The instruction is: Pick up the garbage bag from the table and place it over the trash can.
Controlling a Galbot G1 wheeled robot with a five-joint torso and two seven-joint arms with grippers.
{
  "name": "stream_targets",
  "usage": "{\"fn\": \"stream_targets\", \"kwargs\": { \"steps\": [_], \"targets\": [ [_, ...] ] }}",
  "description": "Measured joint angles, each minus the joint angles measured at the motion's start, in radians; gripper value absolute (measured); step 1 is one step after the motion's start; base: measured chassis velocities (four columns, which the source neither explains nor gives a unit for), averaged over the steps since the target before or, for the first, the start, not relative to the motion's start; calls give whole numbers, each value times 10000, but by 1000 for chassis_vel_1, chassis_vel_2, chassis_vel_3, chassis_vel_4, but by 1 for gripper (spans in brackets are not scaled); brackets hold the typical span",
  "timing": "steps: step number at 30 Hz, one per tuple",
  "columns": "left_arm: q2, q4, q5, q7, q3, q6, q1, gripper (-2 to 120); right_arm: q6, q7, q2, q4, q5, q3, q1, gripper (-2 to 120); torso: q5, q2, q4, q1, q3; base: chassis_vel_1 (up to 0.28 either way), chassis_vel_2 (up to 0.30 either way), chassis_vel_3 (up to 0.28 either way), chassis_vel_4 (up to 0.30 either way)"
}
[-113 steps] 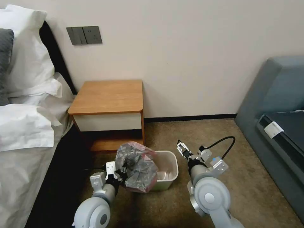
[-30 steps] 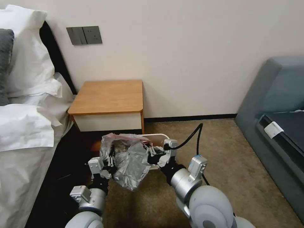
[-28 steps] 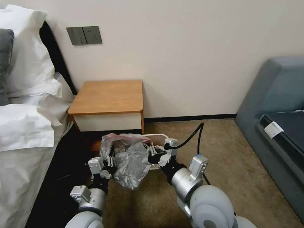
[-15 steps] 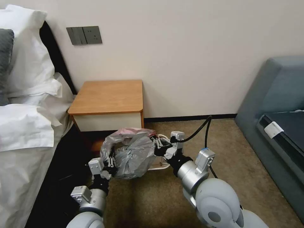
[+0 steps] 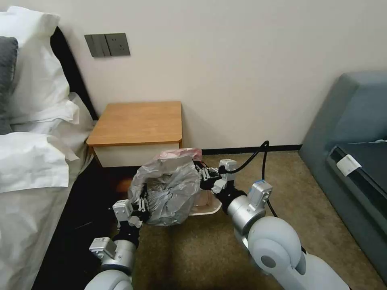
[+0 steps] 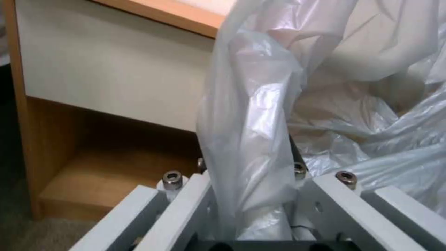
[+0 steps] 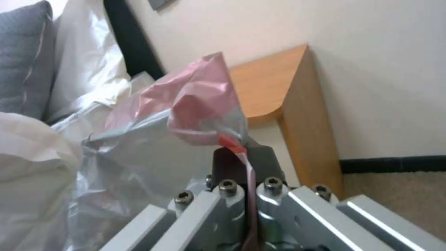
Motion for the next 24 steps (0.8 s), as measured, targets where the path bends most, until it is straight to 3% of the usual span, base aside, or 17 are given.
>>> {"fn": "stream_targets", "kwargs": {
  "steps": [14,24],
  "targets": [
    [-17,-42,-21,270,9,-2,17,7,-419,227,-605,-662,967,432,983,0,0,0,0,0,0,0,0,0,0],
    [-19,-26,-419,375,-34,11,-79,7,-1800,933,-1492,-682,4104,1347,1538,0,0,0,0,0,0,0,0,0,0]
  ]
}}
